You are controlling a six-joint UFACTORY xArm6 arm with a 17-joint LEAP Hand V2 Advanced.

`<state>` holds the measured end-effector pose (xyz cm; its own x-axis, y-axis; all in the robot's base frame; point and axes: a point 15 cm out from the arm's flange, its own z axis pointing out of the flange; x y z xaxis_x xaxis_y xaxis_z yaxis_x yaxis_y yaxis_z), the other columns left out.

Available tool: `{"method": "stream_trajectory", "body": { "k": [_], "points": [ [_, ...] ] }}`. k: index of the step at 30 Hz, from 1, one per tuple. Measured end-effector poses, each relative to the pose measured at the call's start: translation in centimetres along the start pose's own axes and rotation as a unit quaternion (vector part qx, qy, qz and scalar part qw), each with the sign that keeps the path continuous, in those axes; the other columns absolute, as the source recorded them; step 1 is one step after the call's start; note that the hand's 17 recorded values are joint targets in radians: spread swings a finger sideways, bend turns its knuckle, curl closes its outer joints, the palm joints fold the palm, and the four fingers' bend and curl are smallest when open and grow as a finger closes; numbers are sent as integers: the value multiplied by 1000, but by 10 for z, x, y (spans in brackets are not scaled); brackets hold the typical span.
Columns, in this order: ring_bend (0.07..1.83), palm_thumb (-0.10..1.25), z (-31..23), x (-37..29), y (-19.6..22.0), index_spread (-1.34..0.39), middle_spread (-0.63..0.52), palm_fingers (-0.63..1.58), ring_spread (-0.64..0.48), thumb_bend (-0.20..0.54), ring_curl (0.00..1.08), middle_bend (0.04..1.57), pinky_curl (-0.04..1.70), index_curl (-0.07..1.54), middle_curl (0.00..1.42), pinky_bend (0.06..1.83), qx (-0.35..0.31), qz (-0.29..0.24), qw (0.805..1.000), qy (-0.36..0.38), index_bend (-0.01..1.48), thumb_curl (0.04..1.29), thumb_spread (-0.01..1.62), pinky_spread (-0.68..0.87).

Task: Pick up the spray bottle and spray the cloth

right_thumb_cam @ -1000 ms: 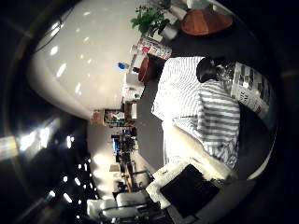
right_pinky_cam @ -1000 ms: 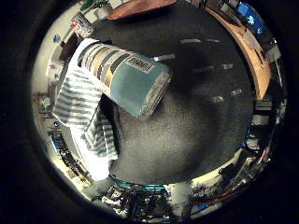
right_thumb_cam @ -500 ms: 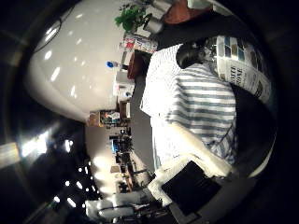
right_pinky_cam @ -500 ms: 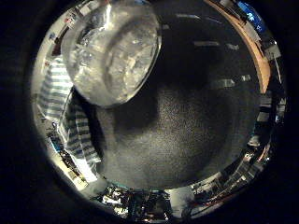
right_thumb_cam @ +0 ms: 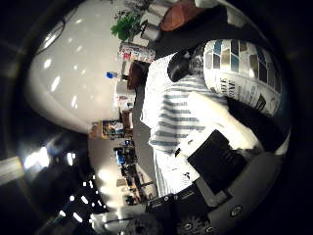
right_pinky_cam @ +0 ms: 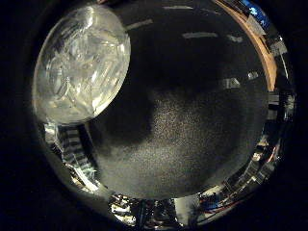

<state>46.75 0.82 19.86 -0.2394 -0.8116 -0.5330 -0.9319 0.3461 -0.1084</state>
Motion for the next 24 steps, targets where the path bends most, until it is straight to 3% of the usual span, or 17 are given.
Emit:
{"method": "stream_trajectory", "body": {
  "k": [6, 11, 16, 24],
  "points": [
    [910, 844, 6, 5, 2, -113, -14, 475, -72, -25, 383, 547, 308, 310, 487, 753, -9, 5, 1000, 5, 196, 386, 1034, -39],
    [922, 790, 12, 13, 9, -117, -10, 460, -57, -25, 384, 583, 279, 361, 508, 757, -28, 7, 999, 22, 206, 387, 1039, -5],
    [1010, 799, 18, 18, 14, -141, -44, 581, -85, -18, 400, 623, 244, 389, 526, 787, -43, 14, 999, 25, 201, 395, 1032, -4],
    [1113, 938, 19, 25, 12, -329, -232, 1010, -241, -16, 453, 700, 319, 454, 607, 1086, -40, 17, 999, 30, 216, 454, 961, -377]
  ]
}}
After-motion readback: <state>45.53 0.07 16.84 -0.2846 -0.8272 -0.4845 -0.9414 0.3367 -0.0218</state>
